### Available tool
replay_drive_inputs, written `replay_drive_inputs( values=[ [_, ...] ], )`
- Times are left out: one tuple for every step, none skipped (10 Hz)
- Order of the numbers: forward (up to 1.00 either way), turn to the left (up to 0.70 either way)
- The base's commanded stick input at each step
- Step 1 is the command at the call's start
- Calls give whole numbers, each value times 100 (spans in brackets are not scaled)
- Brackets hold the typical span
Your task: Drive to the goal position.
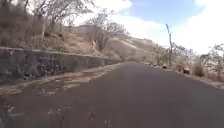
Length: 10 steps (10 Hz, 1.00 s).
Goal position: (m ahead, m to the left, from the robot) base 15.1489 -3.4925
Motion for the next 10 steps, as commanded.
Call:
replay_drive_inputs(
  values=[
    [70, 0],
    [70, 0],
    [70, 0],
    [70, 0],
    [70, 0],
    [70, 0],
    [70, 0],
    [70, 0],
    [70, 0],
    [70, 0]
  ],
)
